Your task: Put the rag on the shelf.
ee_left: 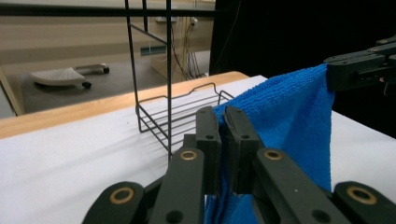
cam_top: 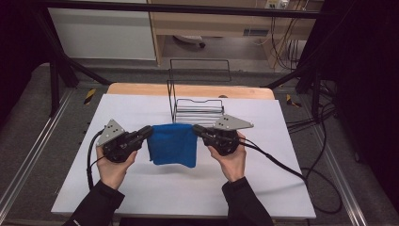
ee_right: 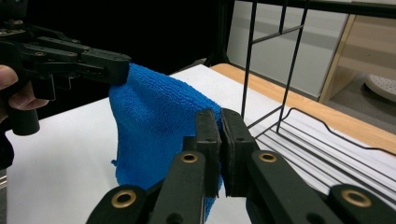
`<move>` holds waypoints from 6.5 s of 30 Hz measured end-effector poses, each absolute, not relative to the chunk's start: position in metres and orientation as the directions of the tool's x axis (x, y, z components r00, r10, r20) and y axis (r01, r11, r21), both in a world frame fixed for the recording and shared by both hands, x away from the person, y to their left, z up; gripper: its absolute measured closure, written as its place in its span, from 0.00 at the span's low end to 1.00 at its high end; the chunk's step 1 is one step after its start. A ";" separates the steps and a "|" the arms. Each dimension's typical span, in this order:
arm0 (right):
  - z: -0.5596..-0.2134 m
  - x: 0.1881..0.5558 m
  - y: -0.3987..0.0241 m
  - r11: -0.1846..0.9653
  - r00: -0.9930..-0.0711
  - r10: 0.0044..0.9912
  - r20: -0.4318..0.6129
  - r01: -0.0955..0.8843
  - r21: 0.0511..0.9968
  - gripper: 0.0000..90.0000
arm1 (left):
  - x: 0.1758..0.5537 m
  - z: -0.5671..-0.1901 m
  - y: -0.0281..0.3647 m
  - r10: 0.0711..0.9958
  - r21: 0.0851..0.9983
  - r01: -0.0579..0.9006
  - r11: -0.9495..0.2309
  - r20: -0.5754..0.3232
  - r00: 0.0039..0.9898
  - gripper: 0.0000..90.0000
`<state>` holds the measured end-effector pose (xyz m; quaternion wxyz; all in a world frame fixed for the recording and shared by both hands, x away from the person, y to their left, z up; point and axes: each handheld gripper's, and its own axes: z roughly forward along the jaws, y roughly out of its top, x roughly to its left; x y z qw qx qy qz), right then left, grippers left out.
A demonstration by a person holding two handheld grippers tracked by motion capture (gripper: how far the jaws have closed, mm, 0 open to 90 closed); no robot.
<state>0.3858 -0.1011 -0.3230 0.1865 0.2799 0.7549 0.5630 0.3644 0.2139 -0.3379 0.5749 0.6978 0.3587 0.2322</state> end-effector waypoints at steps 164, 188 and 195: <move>-0.174 0.505 -0.155 0.185 -0.606 0.779 -0.161 -0.023 0.982 0.97 | 0.507 -0.194 0.141 0.782 0.999 -0.021 -0.029 0.036 0.622 0.94; -0.199 0.480 -0.159 0.246 -0.656 0.738 -0.158 0.043 0.968 0.97 | 0.487 -0.222 0.150 0.715 0.996 0.051 -0.067 0.012 0.699 0.94; -0.204 0.469 -0.164 0.275 -0.679 0.716 -0.163 0.059 0.960 0.96 | 0.481 -0.226 0.148 0.698 0.993 0.076 -0.091 0.009 0.716 0.94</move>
